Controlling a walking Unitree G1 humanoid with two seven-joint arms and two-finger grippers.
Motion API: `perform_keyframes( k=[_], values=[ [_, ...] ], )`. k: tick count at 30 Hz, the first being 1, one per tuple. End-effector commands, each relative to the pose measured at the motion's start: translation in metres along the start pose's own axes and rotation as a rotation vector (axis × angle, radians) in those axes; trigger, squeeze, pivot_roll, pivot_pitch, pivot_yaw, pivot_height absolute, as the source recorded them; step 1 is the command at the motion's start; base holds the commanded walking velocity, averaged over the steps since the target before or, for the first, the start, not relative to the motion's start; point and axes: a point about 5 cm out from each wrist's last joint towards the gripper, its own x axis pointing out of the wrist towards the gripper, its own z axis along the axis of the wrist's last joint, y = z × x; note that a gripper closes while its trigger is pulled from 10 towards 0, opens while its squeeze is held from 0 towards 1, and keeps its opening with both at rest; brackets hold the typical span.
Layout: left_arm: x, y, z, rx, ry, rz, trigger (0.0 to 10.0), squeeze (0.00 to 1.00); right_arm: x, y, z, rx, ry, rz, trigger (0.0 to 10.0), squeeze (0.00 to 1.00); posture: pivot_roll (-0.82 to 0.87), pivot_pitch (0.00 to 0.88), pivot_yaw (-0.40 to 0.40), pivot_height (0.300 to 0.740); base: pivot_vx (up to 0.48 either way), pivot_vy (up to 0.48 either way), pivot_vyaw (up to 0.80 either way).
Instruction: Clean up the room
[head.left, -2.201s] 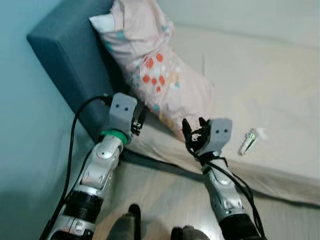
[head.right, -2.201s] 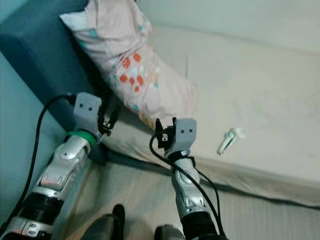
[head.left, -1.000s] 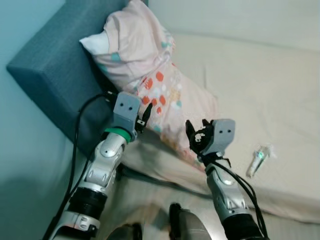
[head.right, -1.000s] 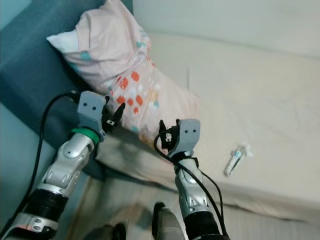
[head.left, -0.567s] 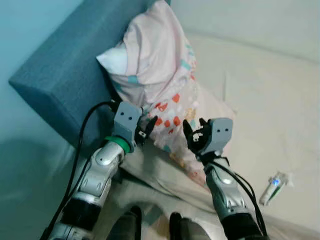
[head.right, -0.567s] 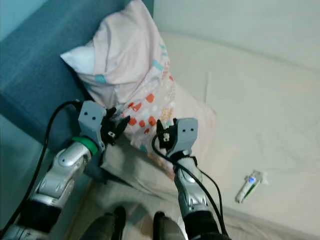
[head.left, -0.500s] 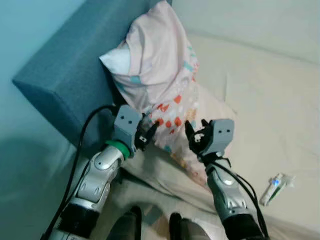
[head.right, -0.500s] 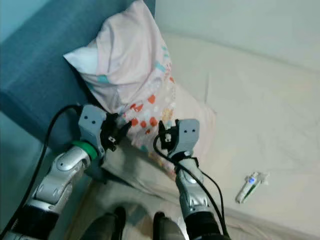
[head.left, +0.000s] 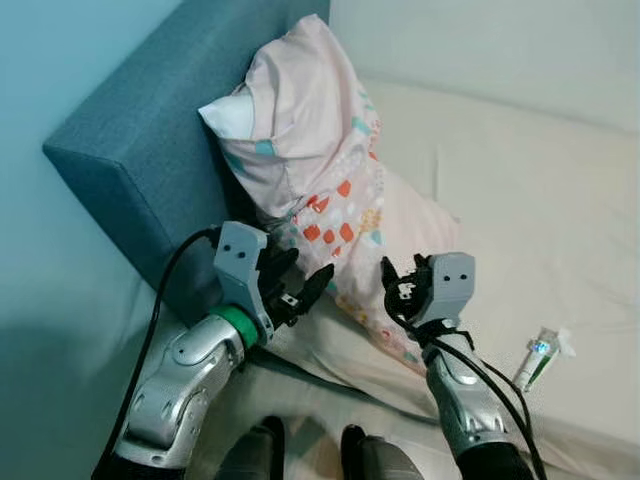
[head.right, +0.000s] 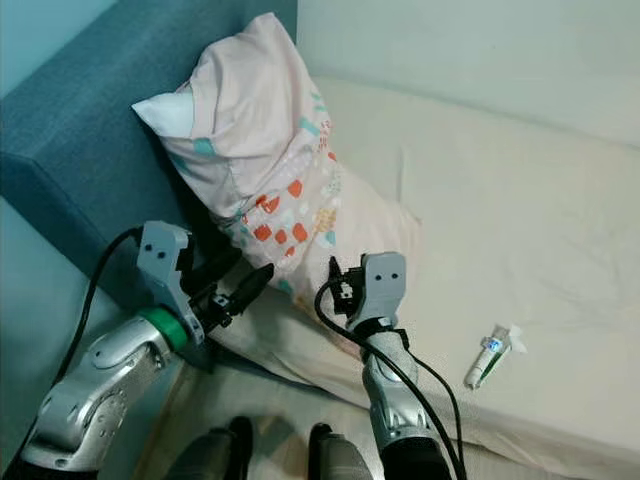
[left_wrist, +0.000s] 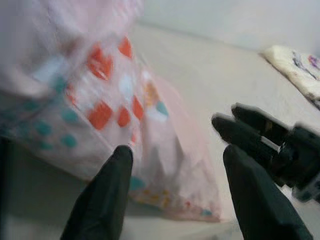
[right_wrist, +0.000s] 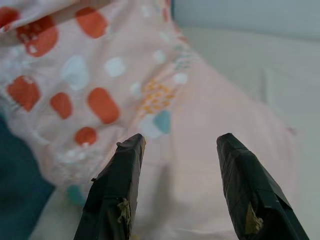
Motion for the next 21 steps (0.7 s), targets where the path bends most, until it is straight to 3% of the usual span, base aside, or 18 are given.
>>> perform_keyframes(
  k=[1, 2, 3, 4, 5, 11, 12, 13, 14, 16, 19, 21],
  values=[
    [0.005, -0.001, -0.014, -0.010, 0.060, 0.005, 10.0, 1.00, -0.002, -0.006, 0.003, -0.018, -0.014, -0.027, 10.0, 0.00, -0.04, 0.182, 0.060, 0.740, 0.000, 0.000, 0.00],
    [0.005, -0.001, -0.014, -0.010, 0.060, 0.005, 10.0, 1.00, -0.002, -0.006, 0.003, -0.018, -0.014, -0.027, 10.0, 0.00, -0.04, 0.182, 0.060, 0.740, 0.000, 0.000, 0.00],
    [0.022, -0.003, -0.025, -0.039, 0.110, 0.041, 10.0, 1.00, -0.002, -0.015, 0.010, -0.068, -0.044, -0.045, 10.0, 0.00, -0.05, 0.184, 0.063, 0.740, 0.000, 0.000, 0.00],
    [0.022, -0.003, -0.025, -0.039, 0.110, 0.041, 10.0, 1.00, -0.002, -0.015, 0.010, -0.068, -0.044, -0.045, 10.0, 0.00, -0.05, 0.184, 0.063, 0.740, 0.000, 0.000, 0.00],
    [0.035, -0.005, -0.034, -0.073, 0.146, 0.081, 10.0, 1.00, -0.002, -0.023, 0.017, -0.109, -0.067, -0.054, 10.0, 0.00, -0.06, 0.189, 0.065, 0.740, 0.000, 0.000, 0.00],
    [0.053, 0.000, -0.044, -0.167, 0.185, 0.193, 10.0, 1.00, -0.002, -0.030, 0.030, -0.202, -0.105, -0.041, 10.0, 0.00, -0.10, 0.211, 0.071, 0.740, 0.000, 0.000, 0.00],
    [0.063, 0.005, -0.048, -0.222, 0.204, 0.284, 10.0, 0.37, -0.005, -0.037, 0.033, -0.211, -0.110, -0.056, 10.0, 0.00, -0.11, 0.220, 0.073, 0.740, 0.000, 0.000, 0.00],
    [0.063, 0.005, -0.048, -0.222, 0.204, 0.284, 10.0, 0.37, -0.005, -0.037, 0.033, -0.211, -0.110, -0.056, 10.0, 0.00, -0.11, 0.220, 0.073, 0.740, 0.000, 0.000, 0.00],
    [0.065, 0.007, -0.049, -0.224, 0.213, 0.324, 10.0, 0.00, -0.007, -0.038, 0.034, -0.213, -0.109, -0.062, 10.0, 0.00, -0.12, 0.228, 0.075, 0.740, 0.000, 0.000, 0.00],
    [0.067, 0.011, -0.053, -0.258, 0.244, 0.419, 10.0, 0.00, -0.011, -0.041, 0.032, -0.213, -0.103, -0.077, 10.0, 0.00, -0.13, 0.239, 0.081, 0.740, 0.000, 0.000, 0.00],
    [0.069, 0.012, -0.057, -0.325, 0.270, 0.472, 10.0, 0.00, -0.015, -0.041, 0.031, -0.208, -0.097, -0.087, 10.0, 0.00, -0.14, 0.250, 0.089, 0.740, 0.000, 0.000, 0.00],
    [0.070, 0.011, -0.058, -0.319, 0.283, 0.484, 10.0, 0.00, -0.017, -0.040, 0.030, -0.206, -0.093, -0.088, 10.0, 0.00, -0.14, 0.259, 0.093, 0.740, 0.000, 0.000, 0.00]
  ],
)
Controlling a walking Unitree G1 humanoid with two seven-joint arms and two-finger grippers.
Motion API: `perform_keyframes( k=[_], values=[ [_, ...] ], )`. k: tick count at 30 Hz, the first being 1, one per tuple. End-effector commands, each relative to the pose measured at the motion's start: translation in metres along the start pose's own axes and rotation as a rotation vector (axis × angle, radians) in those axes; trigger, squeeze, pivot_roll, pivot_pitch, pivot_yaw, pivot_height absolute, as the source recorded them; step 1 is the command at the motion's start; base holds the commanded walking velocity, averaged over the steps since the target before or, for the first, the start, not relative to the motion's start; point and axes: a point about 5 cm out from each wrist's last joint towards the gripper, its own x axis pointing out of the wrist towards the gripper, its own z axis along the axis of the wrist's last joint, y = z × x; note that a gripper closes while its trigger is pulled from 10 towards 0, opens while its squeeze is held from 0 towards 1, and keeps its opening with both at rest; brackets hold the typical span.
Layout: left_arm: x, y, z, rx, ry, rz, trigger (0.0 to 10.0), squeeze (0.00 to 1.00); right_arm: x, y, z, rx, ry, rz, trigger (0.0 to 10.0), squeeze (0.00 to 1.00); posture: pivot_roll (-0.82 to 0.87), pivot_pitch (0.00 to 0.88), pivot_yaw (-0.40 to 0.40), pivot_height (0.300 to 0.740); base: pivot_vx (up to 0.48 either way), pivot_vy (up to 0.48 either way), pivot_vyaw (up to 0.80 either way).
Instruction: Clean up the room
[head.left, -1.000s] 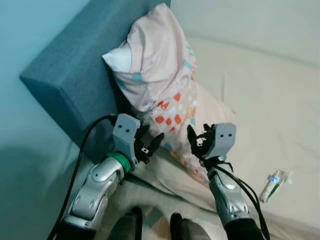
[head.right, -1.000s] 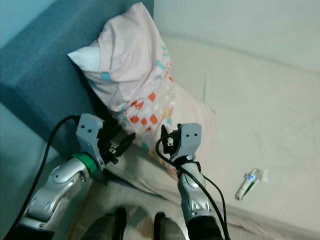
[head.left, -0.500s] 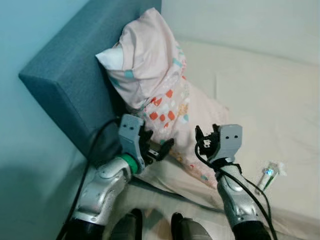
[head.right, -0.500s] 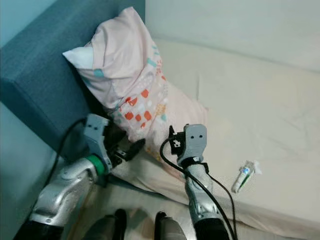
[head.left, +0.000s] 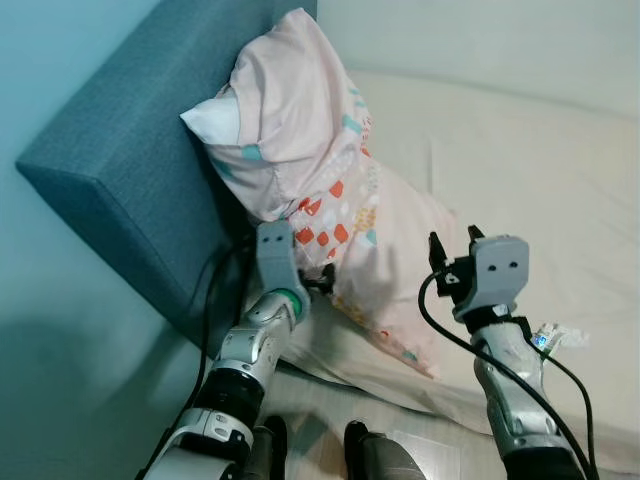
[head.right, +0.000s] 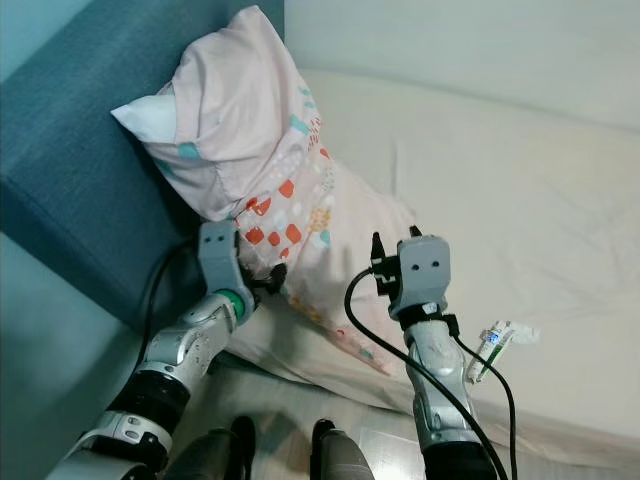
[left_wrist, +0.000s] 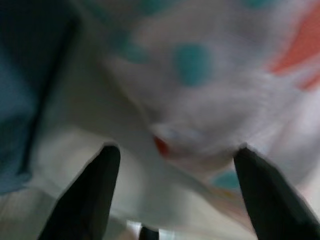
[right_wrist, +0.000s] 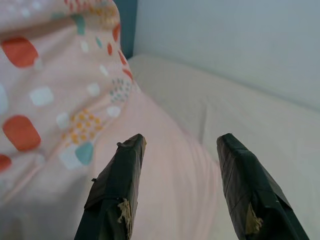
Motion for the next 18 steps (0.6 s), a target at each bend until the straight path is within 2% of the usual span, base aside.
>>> perform_keyframes(
  k=[1, 3, 4, 5, 9, 14, 15, 16, 18],
  values=[
    [0.001, -0.013, -0.011, -0.005, 0.049, -0.012, 10.0, 0.08, -0.007, 0.002, -0.005, 0.006, 0.027, -0.007, 10.0, 0.00, -0.15, 0.266, 0.098, 0.740, 0.000, 0.000, 0.00],
    [0.001, -0.015, -0.012, 0.007, 0.054, -0.016, 10.0, 0.08, -0.009, 0.003, -0.005, 0.006, 0.033, -0.007, 10.0, 0.00, -0.15, 0.267, 0.099, 0.740, 0.000, 0.000, 0.00],
    [0.001, -0.017, -0.011, 0.020, 0.046, -0.024, 10.0, 1.00, -0.011, 0.004, -0.006, 0.012, 0.038, -0.010, 10.0, 0.00, -0.15, 0.272, 0.102, 0.740, 0.000, 0.000, 0.00],
    [0.001, -0.017, -0.012, 0.010, 0.045, -0.039, 10.0, 1.00, -0.013, 0.004, -0.006, 0.017, 0.043, -0.011, 10.0, 0.00, -0.14, 0.277, 0.102, 0.740, 0.000, 0.000, 0.00],
    [-0.001, -0.029, -0.016, -0.144, 0.050, -0.179, 10.0, 1.00, -0.015, 0.008, -0.009, 0.033, 0.058, -0.007, 10.0, 0.00, -0.14, 0.285, 0.097, 0.740, 0.000, 0.000, 0.00],
    [-0.001, -0.042, -0.011, -0.176, 0.001, -0.269, 10.0, 1.00, -0.013, 0.012, -0.008, 0.039, 0.060, 0.005, 10.0, 0.00, -0.14, 0.289, 0.092, 0.740, 0.000, 0.000, 0.00],
    [0.000, -0.047, -0.009, -0.141, -0.027, -0.293, 10.0, 0.53, -0.012, 0.013, -0.008, 0.040, 0.060, 0.009, 10.0, 0.00, -0.15, 0.290, 0.088, 0.740, 0.000, 0.000, 0.00],
    [0.002, -0.051, -0.006, -0.084, -0.056, -0.287, 10.0, 0.00, -0.012, 0.015, -0.007, 0.042, 0.061, 0.013, 10.0, 0.00, -0.15, 0.290, 0.088, 0.740, 0.000, 0.000, 0.00],
    [0.005, -0.054, -0.002, 0.020, -0.095, -0.238, 10.0, 0.00, -0.012, 0.016, -0.006, 0.043, 0.062, 0.018, 10.0, 0.00, -0.16, 0.295, 0.086, 0.740, 0.000, 0.000, 0.00]
  ],
)
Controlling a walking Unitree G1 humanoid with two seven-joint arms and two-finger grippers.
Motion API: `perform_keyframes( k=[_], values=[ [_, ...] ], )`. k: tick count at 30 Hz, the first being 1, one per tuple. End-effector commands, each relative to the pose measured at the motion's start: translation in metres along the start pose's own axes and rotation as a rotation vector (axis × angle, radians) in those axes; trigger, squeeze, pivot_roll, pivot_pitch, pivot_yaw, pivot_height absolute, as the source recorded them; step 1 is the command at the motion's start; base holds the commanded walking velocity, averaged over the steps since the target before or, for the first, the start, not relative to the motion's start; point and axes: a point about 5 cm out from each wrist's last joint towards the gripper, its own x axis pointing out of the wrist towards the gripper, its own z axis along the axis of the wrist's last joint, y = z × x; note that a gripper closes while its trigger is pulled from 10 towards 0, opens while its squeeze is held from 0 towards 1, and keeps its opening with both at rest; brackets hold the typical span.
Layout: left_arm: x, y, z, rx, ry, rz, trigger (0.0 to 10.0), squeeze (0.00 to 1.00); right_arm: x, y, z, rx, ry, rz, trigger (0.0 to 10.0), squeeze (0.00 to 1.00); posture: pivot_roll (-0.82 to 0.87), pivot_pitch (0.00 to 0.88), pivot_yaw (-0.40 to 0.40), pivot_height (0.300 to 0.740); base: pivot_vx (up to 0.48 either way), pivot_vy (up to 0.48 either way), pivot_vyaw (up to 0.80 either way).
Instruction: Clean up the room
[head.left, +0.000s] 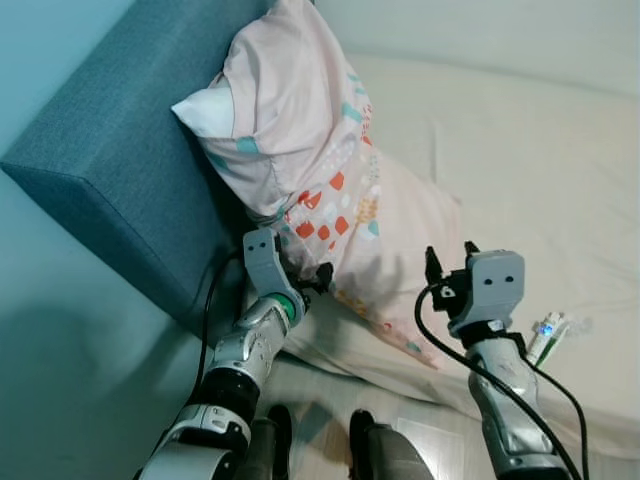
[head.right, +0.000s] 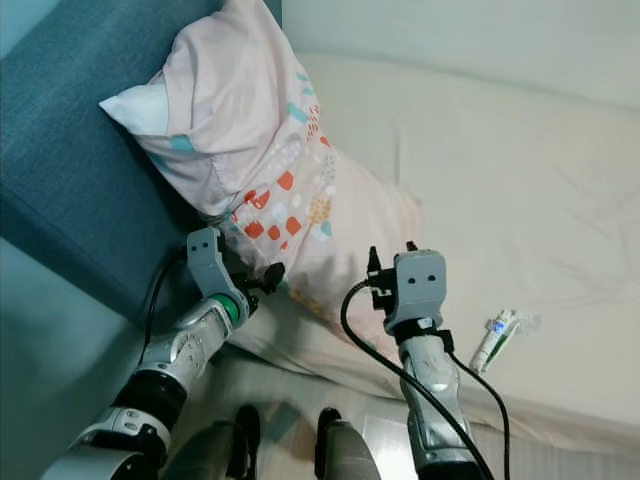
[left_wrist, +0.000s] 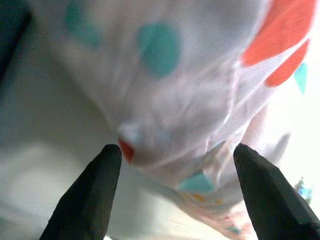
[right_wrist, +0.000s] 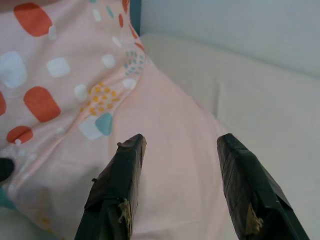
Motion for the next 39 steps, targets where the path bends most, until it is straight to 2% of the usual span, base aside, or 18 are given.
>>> perform_keyframes(
  k=[1, 3, 6, 10, 14, 15, 16, 17, 18, 19, 20, 32, 36, 38, 39],
  values=[
    [0.005, -0.042, -0.006, 0.014, 0.005, -0.070, 10.0, 0.00, -0.004, 0.001, -0.004, -0.002, 0.025, 0.007, 10.0, 0.00, -0.16, 0.295, 0.086, 0.740, 0.000, 0.000, 0.00],
    [0.008, -0.043, -0.004, 0.060, 0.005, -0.018, 10.0, 0.00, -0.005, 0.001, -0.003, -0.003, 0.025, 0.009, 10.0, 0.00, -0.17, 0.299, 0.090, 0.740, 0.000, 0.000, 0.00],
    [0.010, -0.050, -0.003, 0.067, 0.003, -0.008, 10.0, 0.00, -0.007, 0.001, -0.002, -0.004, 0.026, 0.004, 10.0, 0.00, -0.17, 0.301, 0.096, 0.740, 0.000, 0.000, 0.00],
    [0.011, -0.072, -0.005, 0.050, 0.012, -0.075, 10.0, 0.00, -0.011, 0.001, -0.003, -0.003, 0.030, -0.005, 10.0, 0.00, -0.19, 0.304, 0.107, 0.740, 0.000, 0.000, 0.00],
    [0.011, -0.076, -0.006, 0.045, 0.014, -0.081, 10.0, 0.00, -0.011, 0.001, -0.003, -0.003, 0.031, -0.006, 10.0, 0.00, -0.19, 0.304, 0.107, 0.740, 0.000, 0.000, 0.00],
    [0.011, -0.079, -0.006, 0.026, 0.011, -0.074, 4.7, 0.00, -0.012, 0.002, -0.003, -0.003, 0.032, -0.008, 10.0, 0.00, -0.20, 0.304, 0.110, 0.740, 0.000, 0.000, 0.00],
    [0.011, -0.084, -0.004, -0.033, 0.013, -0.066, 0.0, 0.00, -0.012, 0.001, -0.003, -0.004, 0.031, -0.010, 10.0, 0.00, -0.21, 0.303, 0.112, 0.740, 0.000, 0.000, 0.00],
    [0.011, -0.084, -0.004, -0.033, 0.013, -0.066, 0.0, 0.00, -0.012, 0.001, -0.003, -0.004, 0.031, -0.010, 10.0, 0.00, -0.21, 0.303, 0.112, 0.740, 0.000, 0.000, 0.00],
    [0.012, -0.088, -0.002, -0.088, 0.016, -0.063, 0.0, 0.00, -0.012, 0.000, -0.003, -0.004, 0.032, -0.013, 10.0, 0.00, -0.21, 0.303, 0.112, 0.740, 0.000, 0.000, 0.00],
    [0.012, -0.088, -0.002, -0.088, 0.016, -0.063, 0.0, 0.00, -0.012, 0.000, -0.003, -0.004, 0.032, -0.013, 10.0, 0.00, -0.21, 0.303, 0.112, 0.740, 0.000, 0.000, 0.00],
    [0.013, -0.095, 0.004, -0.169, 0.005, -0.078, 0.0, 0.00, -0.014, -0.002, -0.003, -0.008, 0.035, -0.018, 10.0, 0.00, -0.21, 0.295, 0.112, 0.740, 0.000, 0.000, 0.00],
    [0.015, -0.094, 0.019, -0.149, -0.086, -0.095, 0.0, 0.00, -0.012, -0.006, -0.001, -0.016, 0.029, -0.030, 10.0, 0.00, -0.20, 0.285, 0.109, 0.740, 0.000, 0.000, 0.00],
    [0.012, -0.098, 0.034, 0.021, -0.206, -0.222, 0.0, 0.00, -0.011, -0.008, -0.002, -0.043, 0.034, -0.024, 10.0, 0.00, -0.18, 0.285, 0.108, 0.740, 0.000, 0.000, 0.00],
    [0.002, -0.102, 0.047, 0.207, -0.357, -0.338, 0.0, 0.00, -0.010, -0.009, -0.002, -0.039, 0.033, -0.028, 10.0, 0.00, -0.16, 0.284, 0.104, 0.740, 0.000, 0.000, 0.00],
    [0.002, -0.102, 0.047, 0.207, -0.357, -0.338, 0.0, 0.00, -0.010, -0.009, -0.002, -0.039, 0.033, -0.028, 10.0, 0.00, -0.16, 0.284, 0.104, 0.740, 0.000, 0.000, 0.00]
  ],
)
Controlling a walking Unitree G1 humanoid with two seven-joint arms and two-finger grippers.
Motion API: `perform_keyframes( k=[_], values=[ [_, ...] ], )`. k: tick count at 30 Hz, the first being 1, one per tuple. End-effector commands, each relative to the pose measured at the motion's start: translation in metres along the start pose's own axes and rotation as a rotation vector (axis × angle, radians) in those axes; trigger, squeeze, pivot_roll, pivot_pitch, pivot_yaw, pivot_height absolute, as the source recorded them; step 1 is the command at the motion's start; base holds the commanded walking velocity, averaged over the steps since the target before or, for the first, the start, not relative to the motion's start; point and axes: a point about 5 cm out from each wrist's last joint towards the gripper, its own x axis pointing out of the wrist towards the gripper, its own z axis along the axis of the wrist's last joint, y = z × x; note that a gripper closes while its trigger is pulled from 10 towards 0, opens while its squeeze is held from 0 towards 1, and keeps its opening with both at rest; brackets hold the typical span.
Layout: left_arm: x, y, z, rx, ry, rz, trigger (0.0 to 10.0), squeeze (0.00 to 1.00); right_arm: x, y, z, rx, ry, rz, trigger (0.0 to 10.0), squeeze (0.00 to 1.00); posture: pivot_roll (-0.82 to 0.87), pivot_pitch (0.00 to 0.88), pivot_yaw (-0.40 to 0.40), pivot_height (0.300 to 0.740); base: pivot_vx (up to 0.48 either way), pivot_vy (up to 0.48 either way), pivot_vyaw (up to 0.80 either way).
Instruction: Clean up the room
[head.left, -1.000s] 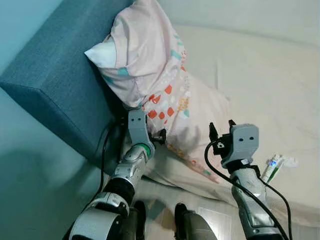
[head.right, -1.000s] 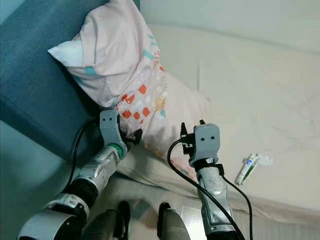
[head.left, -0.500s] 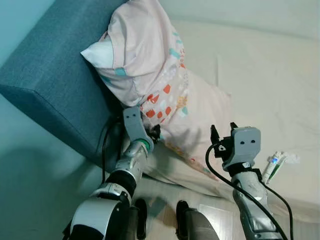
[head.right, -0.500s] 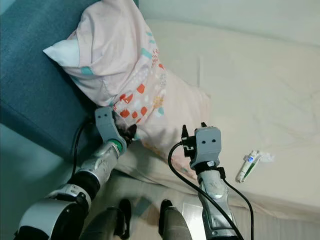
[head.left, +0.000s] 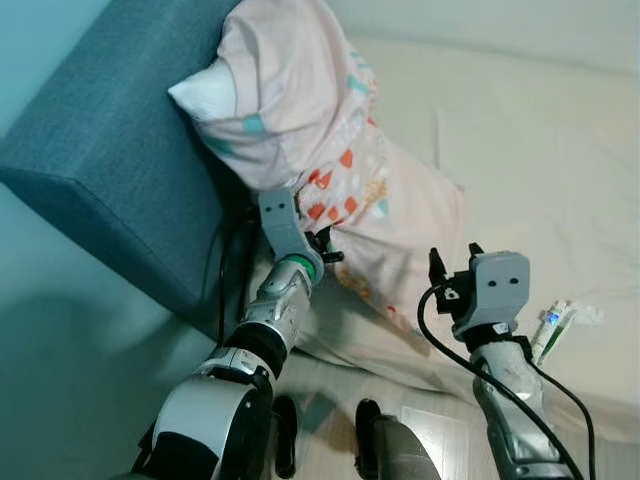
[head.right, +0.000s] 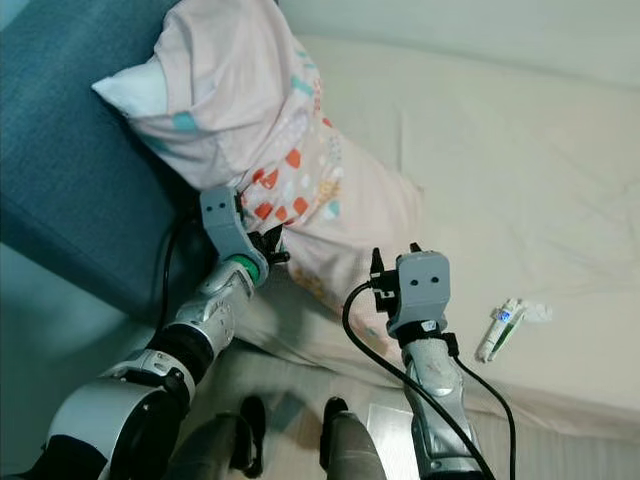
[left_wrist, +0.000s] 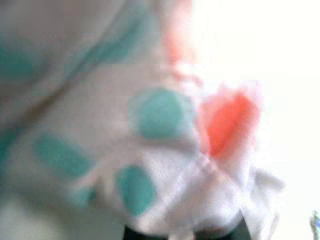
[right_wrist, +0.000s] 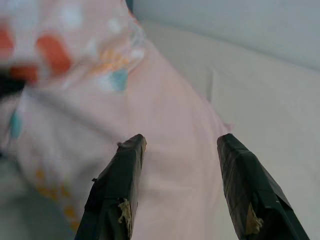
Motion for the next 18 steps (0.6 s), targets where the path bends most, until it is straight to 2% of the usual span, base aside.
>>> perform_keyframes(
  k=[1, 3, 4, 5, 7, 8, 10, 13, 14, 15, 18],
  values=[
    [-0.007, -0.048, 0.001, 0.007, -0.108, -0.176, 0.0, 0.00, -0.004, 0.000, -0.007, 0.000, 0.033, -0.004, 10.0, 0.00, -0.15, 0.283, 0.102, 0.740, 0.000, 0.000, 0.00],
    [-0.021, -0.044, 0.012, 0.084, -0.196, -0.243, 0.0, 0.00, -0.003, 0.000, -0.008, 0.002, 0.035, -0.002, 10.0, 0.00, -0.13, 0.280, 0.096, 0.740, 0.000, 0.000, 0.00],
    [-0.021, -0.044, 0.012, 0.084, -0.196, -0.243, 0.0, 0.00, -0.003, 0.000, -0.008, 0.002, 0.035, -0.002, 10.0, 0.00, -0.13, 0.280, 0.096, 0.740, 0.000, 0.000, 0.00],
    [-0.027, -0.043, 0.015, 0.106, -0.219, -0.264, 0.0, 0.00, -0.002, 0.000, -0.008, 0.003, 0.036, -0.001, 10.0, 0.00, -0.13, 0.280, 0.096, 0.740, 0.000, 0.000, 0.00],
    [-0.040, -0.036, 0.021, 0.193, -0.233, -0.273, 0.0, 0.00, 0.001, 0.001, -0.009, 0.006, 0.036, 0.006, 10.0, 0.00, -0.12, 0.273, 0.089, 0.740, 0.000, 0.000, 0.00],
    [-0.040, -0.036, 0.021, 0.193, -0.233, -0.273, 0.0, 0.00, 0.001, 0.001, -0.009, 0.006, 0.036, 0.006, 10.0, 0.00, -0.12, 0.273, 0.089, 0.740, 0.000, 0.000, 0.00],
    [-0.045, -0.030, 0.024, 0.255, -0.227, -0.256, 0.0, 0.00, 0.003, 0.002, -0.009, 0.009, 0.034, 0.012, 10.0, 0.00, -0.11, 0.266, 0.085, 0.740, 0.000, 0.000, 0.00],
    [-0.041, -0.013, 0.041, 0.422, -0.234, -0.175, 0.0, 0.00, 0.006, 0.003, -0.008, 0.010, 0.030, 0.021, 10.0, 0.00, -0.10, 0.256, 0.077, 0.740, 0.000, 0.000, 0.00],
    [-0.041, -0.013, 0.041, 0.422, -0.234, -0.175, 0.0, 0.00, 0.006, 0.003, -0.008, 0.010, 0.030, 0.021, 10.0, 0.00, -0.10, 0.256, 0.077, 0.740, 0.000, 0.000, 0.00],
    [-0.035, -0.005, 0.054, 0.519, -0.257, -0.136, 0.0, 0.00, 0.007, 0.004, -0.008, 0.010, 0.030, 0.024, 10.0, 0.00, -0.10, 0.253, 0.075, 0.740, 0.000, 0.000, 0.00],
    [-0.028, 0.003, 0.071, 0.653, -0.286, -0.110, 0.0, 0.00, 0.009, 0.004, -0.008, 0.009, 0.029, 0.028, 10.0, 0.00, -0.10, 0.249, 0.072, 0.740, 0.000, 0.000, 0.00]
  ],
)
